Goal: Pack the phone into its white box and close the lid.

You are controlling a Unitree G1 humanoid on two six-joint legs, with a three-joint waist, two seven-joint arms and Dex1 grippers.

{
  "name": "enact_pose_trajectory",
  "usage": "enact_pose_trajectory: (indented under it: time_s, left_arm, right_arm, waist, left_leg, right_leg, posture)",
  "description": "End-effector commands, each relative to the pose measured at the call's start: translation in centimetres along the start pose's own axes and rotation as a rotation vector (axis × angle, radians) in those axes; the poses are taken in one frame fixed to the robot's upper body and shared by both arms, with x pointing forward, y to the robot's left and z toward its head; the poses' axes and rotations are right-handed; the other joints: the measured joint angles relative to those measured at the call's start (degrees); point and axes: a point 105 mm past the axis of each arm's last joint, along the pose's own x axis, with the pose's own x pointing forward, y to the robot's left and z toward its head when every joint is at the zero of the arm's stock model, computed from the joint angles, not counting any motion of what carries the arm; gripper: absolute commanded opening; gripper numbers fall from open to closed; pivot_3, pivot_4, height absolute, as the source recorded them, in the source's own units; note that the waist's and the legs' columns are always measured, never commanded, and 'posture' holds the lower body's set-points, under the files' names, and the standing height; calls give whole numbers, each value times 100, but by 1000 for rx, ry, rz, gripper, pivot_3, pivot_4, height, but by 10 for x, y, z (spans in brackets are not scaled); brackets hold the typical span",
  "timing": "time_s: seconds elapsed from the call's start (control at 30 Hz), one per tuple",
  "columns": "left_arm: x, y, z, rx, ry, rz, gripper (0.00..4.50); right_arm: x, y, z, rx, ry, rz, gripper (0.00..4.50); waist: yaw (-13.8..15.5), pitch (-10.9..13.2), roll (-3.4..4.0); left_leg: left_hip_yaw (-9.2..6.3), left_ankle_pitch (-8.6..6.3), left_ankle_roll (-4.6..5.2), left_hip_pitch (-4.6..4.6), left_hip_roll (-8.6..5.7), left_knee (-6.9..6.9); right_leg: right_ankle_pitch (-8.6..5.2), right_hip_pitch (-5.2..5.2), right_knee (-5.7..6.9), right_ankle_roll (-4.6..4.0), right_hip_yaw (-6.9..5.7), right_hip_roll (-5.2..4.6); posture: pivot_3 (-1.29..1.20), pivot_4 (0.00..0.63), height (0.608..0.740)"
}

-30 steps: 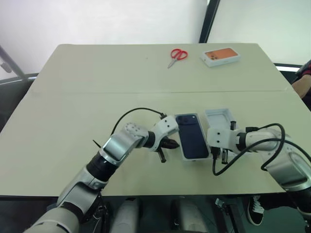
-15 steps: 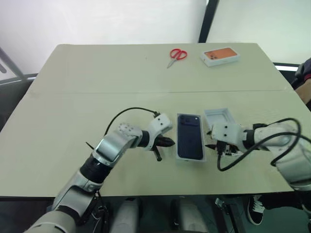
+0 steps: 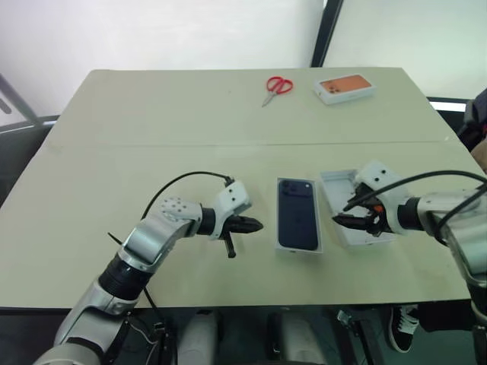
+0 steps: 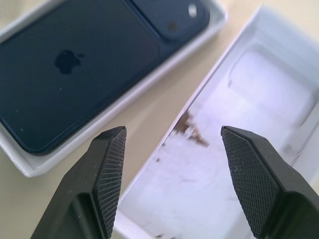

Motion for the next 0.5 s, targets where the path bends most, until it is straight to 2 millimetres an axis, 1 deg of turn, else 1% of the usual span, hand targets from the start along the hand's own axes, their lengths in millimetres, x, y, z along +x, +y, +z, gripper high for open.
enact_pose_trajectory:
  time_s: [0.03,0.13,0.23,0.27,0.3,0.33,0.37,0.47,0.5]
  left_arm:
    - [-6,-9,4,114,-9,-54,0]
    - [-9,-12,2,159,-12,-80,0]
    - [-10,-13,2,161,-21,-85,0]
    - [-10,-13,2,158,-26,-86,0]
    - [-10,-13,2,158,-29,-83,0]
    - [-9,-13,2,158,-31,-81,0]
    - [-9,-12,2,157,-31,-77,0]
    - [-8,-11,5,134,-61,-59,0]
    - [-8,-11,6,127,-69,-55,0]
  right_arm:
    - [0,-1,0,67,23,-27,3159]
    - [4,1,0,123,40,-21,3159]
    - [11,-3,-4,187,61,-50,3159]
    - [14,-2,-5,208,60,-43,2659]
    - [17,0,-6,218,56,-33,2405]
    - [19,1,-6,224,54,-27,1987]
    - [20,2,-6,228,54,-25,1444]
    - [19,-3,-1,264,17,-40,52]
    - [18,-5,1,273,3,-44,52]
  waist:
    - [-1,0,0]
    - [-9,-1,2]
    - [-9,-1,2]
    - [-9,-1,1]
    - [-8,-1,2]
    - [-8,-1,2]
    - [-8,-1,2]
    - [-10,-1,1]
    - [-11,-1,1]
  left_leg:
    - [1,-1,1,0,-1,0]
    - [5,-2,3,1,-2,1]
    - [4,-2,4,0,-1,1]
    - [4,-2,4,0,-1,1]
    - [4,-2,4,0,-1,1]
    - [5,-3,5,0,-2,1]
    - [5,-3,6,0,-2,2]
    - [5,-3,6,1,-2,2]
    - [5,-3,6,1,-2,3]
  right_leg:
    - [0,1,-2,0,0,-1]
    - [0,1,-1,0,2,-3]
    - [0,1,-1,0,2,0]
    - [0,1,-1,0,2,0]
    - [0,1,-1,0,2,0]
    - [0,1,-1,0,2,-1]
    - [0,1,-1,0,2,-1]
    - [0,3,-1,1,2,0]
    - [0,3,-1,1,2,0]
  posture:
    - [0,150,740]
    - [0,150,740]
    - [0,150,740]
    - [0,150,740]
    - [0,150,740]
    - [0,150,740]
    - [0,150,740]
    - [0,150,740]
    - [0,150,740]
